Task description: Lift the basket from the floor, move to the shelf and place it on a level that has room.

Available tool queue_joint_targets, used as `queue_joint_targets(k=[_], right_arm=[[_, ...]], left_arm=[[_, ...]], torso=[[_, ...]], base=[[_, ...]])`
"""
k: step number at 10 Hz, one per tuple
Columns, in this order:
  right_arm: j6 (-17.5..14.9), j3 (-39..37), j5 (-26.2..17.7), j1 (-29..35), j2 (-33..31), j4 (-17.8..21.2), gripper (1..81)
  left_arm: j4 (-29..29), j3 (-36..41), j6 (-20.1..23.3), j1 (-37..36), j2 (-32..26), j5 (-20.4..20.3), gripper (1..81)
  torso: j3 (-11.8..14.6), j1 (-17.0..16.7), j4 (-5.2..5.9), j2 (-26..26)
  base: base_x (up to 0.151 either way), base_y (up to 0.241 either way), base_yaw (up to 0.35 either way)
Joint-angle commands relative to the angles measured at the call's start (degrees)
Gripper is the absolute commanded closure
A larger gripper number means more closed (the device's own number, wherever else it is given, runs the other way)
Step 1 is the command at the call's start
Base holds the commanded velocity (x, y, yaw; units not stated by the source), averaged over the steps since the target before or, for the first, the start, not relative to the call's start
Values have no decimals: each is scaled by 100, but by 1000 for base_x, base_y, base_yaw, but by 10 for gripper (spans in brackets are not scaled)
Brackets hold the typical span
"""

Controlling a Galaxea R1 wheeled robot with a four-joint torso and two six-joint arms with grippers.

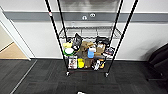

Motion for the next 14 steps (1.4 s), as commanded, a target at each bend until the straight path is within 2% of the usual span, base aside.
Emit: queue_joint_targets(k=[1, 3, 4, 5, 6, 8, 14], right_arm=[[48, 41, -502, 467, -86, 85, 10], [119, 76, -581, 512, -112, 76, 10], [153, 85, -590, 512, -121, 77, 10], [163, 85, -581, 503, -130, 76, 10], [163, 103, -581, 512, -138, 76, 10], [163, 191, -581, 547, -156, 76, 10], [233, 235, -581, 591, -156, 85, 10]], left_arm=[[7, 6, -12, -557, -87, 329, 10], [69, -73, -12, -724, 19, 663, 10], [77, -221, -12, -768, 132, 698, 10], [86, -390, -3, -803, 238, 698, 10], [95, -590, -3, -812, 395, 698, 10], [130, -706, -3, -821, 493, 690, 10], [139, -706, -3, -892, 590, 690, 10]], torso=[[-511, 354, 0, -551], [-876, 605, 0, -943], [-1059, 730, 0, -1139], [-706, 855, 0, -1332], [-868, 963, 0, -1502], [-968, 1154, 0, -1795], [-986, 1886, 0, -2958]], base=[[0, 0, 0], [0, 0, 0], [0, 0, 0], [0, 0, 0], [0, 0, 0], [0, 0, 0], [0, 0, 0]])
